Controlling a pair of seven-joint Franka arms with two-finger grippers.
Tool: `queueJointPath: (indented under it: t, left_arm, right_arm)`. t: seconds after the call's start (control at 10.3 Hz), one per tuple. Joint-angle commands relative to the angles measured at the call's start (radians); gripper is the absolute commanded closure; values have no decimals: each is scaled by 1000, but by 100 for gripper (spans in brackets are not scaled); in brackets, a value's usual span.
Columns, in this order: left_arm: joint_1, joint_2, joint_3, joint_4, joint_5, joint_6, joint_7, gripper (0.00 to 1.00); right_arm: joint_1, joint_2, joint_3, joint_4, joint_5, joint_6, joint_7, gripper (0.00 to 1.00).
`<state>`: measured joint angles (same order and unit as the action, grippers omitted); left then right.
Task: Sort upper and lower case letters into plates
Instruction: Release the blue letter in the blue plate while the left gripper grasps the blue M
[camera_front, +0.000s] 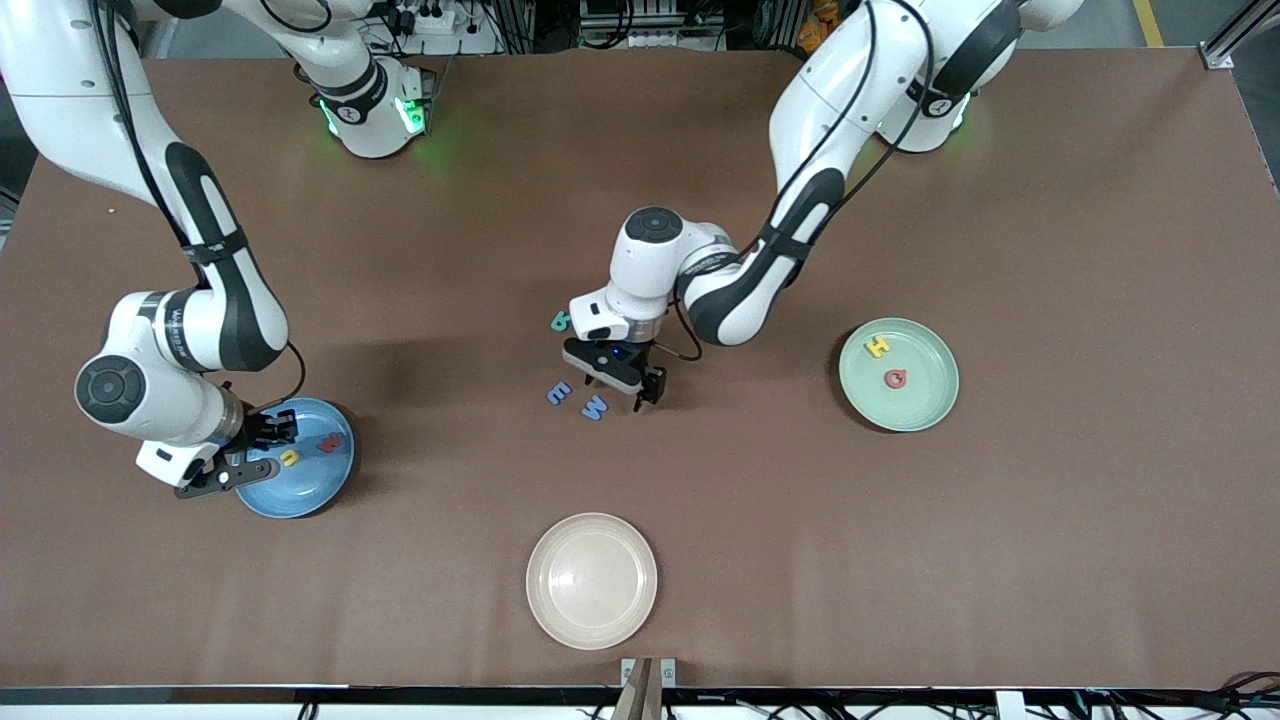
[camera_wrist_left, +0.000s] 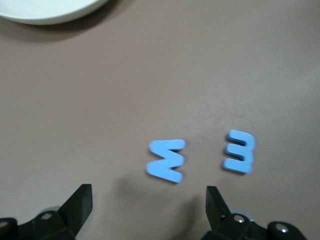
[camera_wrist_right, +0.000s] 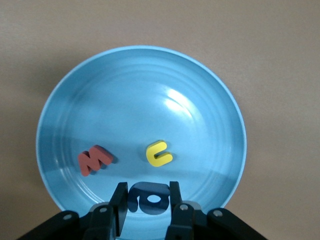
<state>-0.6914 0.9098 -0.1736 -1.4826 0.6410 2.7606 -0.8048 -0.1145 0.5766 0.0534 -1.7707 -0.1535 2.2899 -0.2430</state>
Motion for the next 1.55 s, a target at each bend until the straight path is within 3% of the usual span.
queueJointPath:
  t: [0.0,0.48,0.97,1.35,1.45]
  left_arm:
    - [-22,43,25,68,32,39,-53,0]
    - [-28,135,39,168,32,47,-89,0]
    - [-28,139,37,162,31,45,-96,46]
    - [-28,139,37,162,25,45,-112,69]
    - [-28,138,37,162,25,45,-113,83]
  right_arm:
    - [-10,6,17,10,-3,-3,22,0]
    - [-16,6,17,10,0,-3,14,0]
    - [-11,6,17,10,-1,-3,13,0]
    - [-10,6,17,8,-4,-4,11,0]
    - [-8,6,17,8,-4,-4,10,0]
